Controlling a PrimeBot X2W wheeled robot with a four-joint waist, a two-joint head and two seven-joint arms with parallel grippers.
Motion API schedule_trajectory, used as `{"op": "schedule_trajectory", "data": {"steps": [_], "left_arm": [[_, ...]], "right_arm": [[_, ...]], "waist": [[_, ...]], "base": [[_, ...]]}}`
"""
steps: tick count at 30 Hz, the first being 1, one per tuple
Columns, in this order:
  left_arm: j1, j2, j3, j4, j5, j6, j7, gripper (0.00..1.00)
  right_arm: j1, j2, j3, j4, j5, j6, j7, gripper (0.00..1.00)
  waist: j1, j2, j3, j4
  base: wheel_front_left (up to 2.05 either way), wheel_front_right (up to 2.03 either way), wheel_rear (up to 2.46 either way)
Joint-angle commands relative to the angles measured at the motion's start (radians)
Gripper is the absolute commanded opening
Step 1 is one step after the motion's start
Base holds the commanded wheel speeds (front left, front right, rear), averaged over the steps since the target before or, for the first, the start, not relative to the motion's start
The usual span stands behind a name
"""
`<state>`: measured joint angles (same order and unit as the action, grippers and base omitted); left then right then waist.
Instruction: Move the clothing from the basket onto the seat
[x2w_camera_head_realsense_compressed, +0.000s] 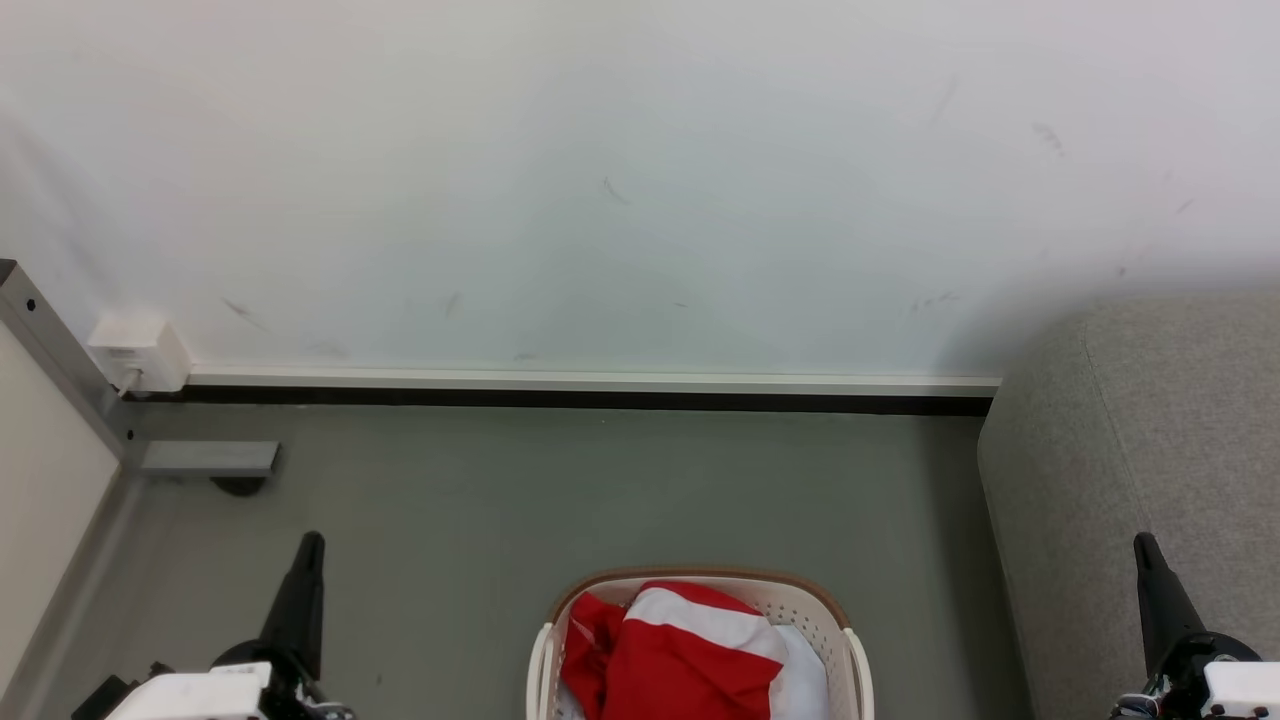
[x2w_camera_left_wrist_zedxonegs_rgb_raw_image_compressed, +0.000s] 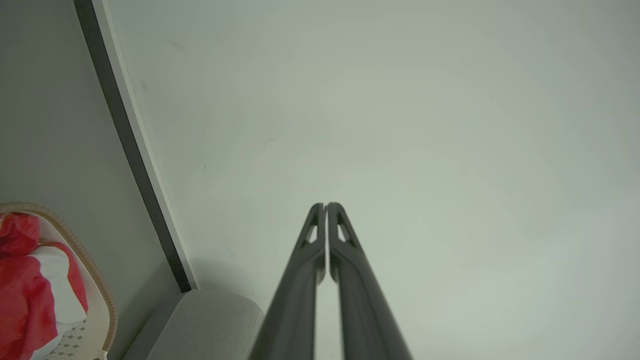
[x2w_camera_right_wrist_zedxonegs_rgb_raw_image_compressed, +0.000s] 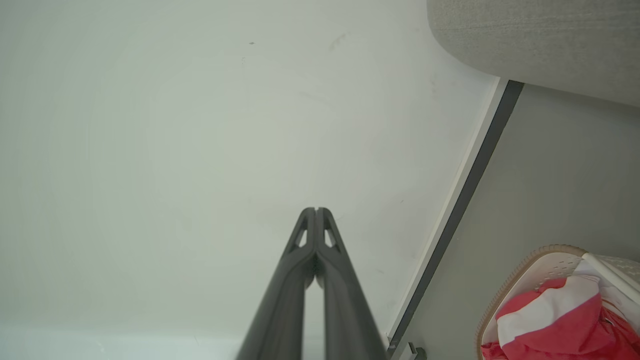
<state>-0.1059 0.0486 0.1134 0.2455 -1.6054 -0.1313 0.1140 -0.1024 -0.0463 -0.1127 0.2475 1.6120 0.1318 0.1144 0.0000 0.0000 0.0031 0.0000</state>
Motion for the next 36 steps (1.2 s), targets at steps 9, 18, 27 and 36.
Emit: {"op": "schedule_trajectory", "data": {"steps": [9, 18, 27, 36], "left_arm": [[-0.008, 0.003, 0.001, -0.001, -0.014, 0.001, 0.003, 0.00], [-0.008, 0.003, 0.001, -0.001, -0.014, 0.001, 0.003, 0.00], [-0.008, 0.003, 0.001, -0.001, -0.014, 0.001, 0.003, 0.00], [-0.008, 0.003, 0.001, -0.001, -0.014, 0.001, 0.003, 0.00]], "right_arm": [[-0.013, -0.007, -0.004, -0.006, 0.002, -0.002, 0.003, 0.00], [-0.013, -0.007, -0.004, -0.006, 0.002, -0.002, 0.003, 0.00], [-0.013, -0.007, -0.004, -0.006, 0.002, -0.002, 0.003, 0.00], [-0.013, -0.007, -0.004, -0.006, 0.002, -0.002, 0.003, 0.00]], "waist": [[0.0000, 0.0000, 0.000, 0.000], [0.0000, 0.0000, 0.000, 0.000], [0.0000, 0.0000, 0.000, 0.000], [0.0000, 0.0000, 0.000, 0.000]], "base": [[0.00, 0.00, 0.00], [0.00, 0.00, 0.00], [0.00, 0.00, 0.00], [0.00, 0.00, 0.00]]}}
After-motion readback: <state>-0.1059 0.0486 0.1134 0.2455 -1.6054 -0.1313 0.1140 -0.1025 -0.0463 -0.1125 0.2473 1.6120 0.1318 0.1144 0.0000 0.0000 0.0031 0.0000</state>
